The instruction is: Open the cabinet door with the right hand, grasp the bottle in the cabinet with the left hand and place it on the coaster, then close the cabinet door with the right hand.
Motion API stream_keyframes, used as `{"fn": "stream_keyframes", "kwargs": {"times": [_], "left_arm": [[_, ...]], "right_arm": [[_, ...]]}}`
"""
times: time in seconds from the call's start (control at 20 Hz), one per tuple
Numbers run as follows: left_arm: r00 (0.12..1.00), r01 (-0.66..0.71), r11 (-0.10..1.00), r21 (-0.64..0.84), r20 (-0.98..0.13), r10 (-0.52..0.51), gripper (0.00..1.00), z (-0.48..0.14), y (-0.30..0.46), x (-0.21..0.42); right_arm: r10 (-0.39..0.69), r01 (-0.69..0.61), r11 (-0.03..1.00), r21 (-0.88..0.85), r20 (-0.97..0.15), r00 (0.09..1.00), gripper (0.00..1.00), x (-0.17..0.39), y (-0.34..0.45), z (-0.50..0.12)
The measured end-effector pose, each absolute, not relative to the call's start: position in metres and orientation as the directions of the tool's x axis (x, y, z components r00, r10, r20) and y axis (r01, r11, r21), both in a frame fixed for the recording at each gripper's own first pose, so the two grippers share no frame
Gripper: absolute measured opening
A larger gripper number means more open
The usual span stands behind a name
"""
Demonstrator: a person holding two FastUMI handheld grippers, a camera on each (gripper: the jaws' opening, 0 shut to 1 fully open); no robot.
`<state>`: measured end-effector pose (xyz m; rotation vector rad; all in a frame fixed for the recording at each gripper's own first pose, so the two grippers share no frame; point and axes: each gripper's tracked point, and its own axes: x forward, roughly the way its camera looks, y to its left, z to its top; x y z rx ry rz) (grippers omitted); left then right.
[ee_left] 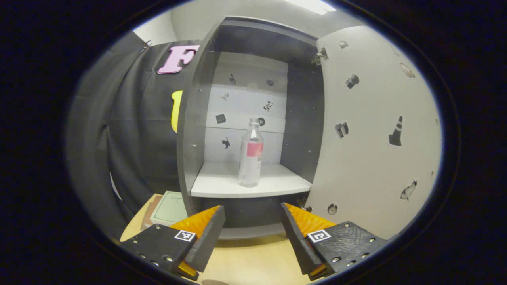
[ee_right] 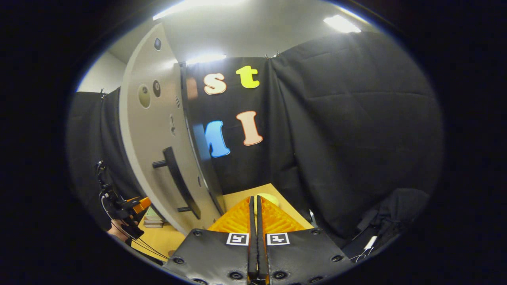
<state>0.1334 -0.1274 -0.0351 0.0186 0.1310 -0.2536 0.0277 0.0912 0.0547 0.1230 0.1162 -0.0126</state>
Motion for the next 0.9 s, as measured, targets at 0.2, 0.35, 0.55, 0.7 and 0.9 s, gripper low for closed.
{"fn": "stream_keyframes", "kwargs": {"times": [0.2,0.35,0.55,0.7,0.9], "left_arm": [[0.965,0.254,0.965,0.065,-0.083,-0.249,0.84,-0.001,-0.134,0.175],[0.962,0.260,0.964,0.052,-0.096,-0.254,0.86,0.010,-0.144,0.203],[0.962,0.264,0.964,0.037,-0.085,-0.261,0.86,0.018,-0.152,0.238],[0.966,0.241,0.970,0.039,-0.109,-0.236,0.83,0.013,-0.152,0.263],[0.963,0.251,0.968,0.025,-0.112,-0.247,0.83,0.009,-0.161,0.294]], "right_arm": [[-0.020,0.024,0.998,0.062,-0.058,0.998,0.07,0.073,0.079,0.071],[0.002,0.002,0.998,0.059,-0.070,0.998,0.33,0.105,0.078,0.072],[0.013,-0.008,0.996,0.092,-0.049,0.999,0.70,0.144,0.074,0.077],[-0.007,0.016,0.993,0.118,-0.077,0.997,0.98,0.162,0.064,0.065],[-0.012,0.023,0.991,0.133,-0.086,0.996,0.98,0.177,0.059,0.058]]}}
